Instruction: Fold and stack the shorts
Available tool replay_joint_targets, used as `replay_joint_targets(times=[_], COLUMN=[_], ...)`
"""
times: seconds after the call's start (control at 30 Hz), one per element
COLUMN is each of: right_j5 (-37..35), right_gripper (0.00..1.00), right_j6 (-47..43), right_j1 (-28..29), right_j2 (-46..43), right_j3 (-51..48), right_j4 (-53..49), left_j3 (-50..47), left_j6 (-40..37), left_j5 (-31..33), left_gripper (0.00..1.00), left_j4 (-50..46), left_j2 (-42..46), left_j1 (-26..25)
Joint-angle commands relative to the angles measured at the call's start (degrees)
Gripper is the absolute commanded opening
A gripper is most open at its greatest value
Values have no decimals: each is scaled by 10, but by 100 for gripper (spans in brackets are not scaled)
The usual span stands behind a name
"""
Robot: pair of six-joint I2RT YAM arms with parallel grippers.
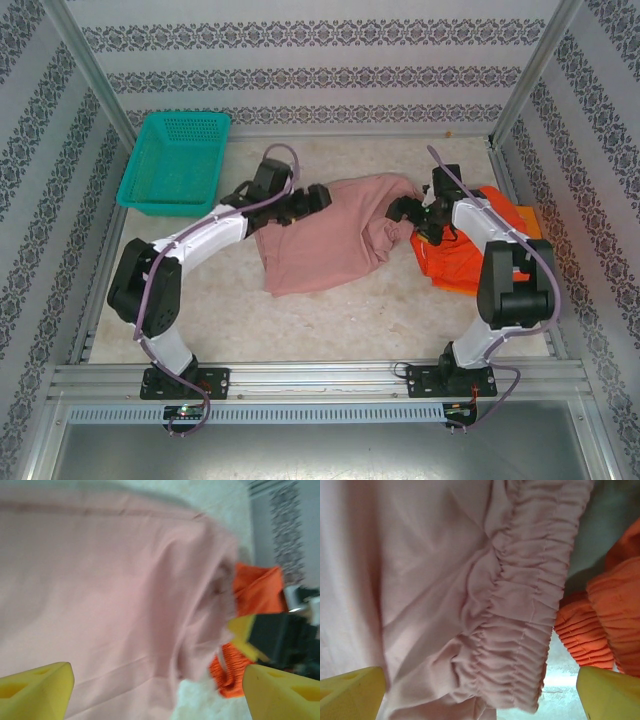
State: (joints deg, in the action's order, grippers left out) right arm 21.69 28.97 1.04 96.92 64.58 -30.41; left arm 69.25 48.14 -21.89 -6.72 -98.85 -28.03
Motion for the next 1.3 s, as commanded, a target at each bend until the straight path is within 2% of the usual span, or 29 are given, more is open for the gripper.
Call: replay_joint_targets(times=[0.0,0.13,0.37,0.6,0.7,0.87,1.07,1.27], right_j5=[-7,-2,4,19,34,49,66,60], right_gripper=[98,96,96,93,92,91,90,80], right_j6=[-3,-3,-5,6,22,37,40,44], right_j1=[9,13,20,19,22,26,39,61], right_j2=[21,39,37,28,38,58,97,144], right_j3=[15,22,23,3,-1,7,40,69], right_j4=[-5,-4,-5,9,24,36,37,38], left_j3=[-96,-160,-202,-261,-257,-219,-208,-214], left_j6=[50,71,28,-50,-86,-124,-127,-124], left_j5=[-13,-4,24,51,75,106,105,96], left_gripper=[85,84,85,86,86,87,87,87], left_j4=[80,117,60,-16,-54,-107,-104,-94], left_j2=[-25,-18,-6,25,41,38,34,30], left_j1=[-5,-5,6,84,107,110,111,111])
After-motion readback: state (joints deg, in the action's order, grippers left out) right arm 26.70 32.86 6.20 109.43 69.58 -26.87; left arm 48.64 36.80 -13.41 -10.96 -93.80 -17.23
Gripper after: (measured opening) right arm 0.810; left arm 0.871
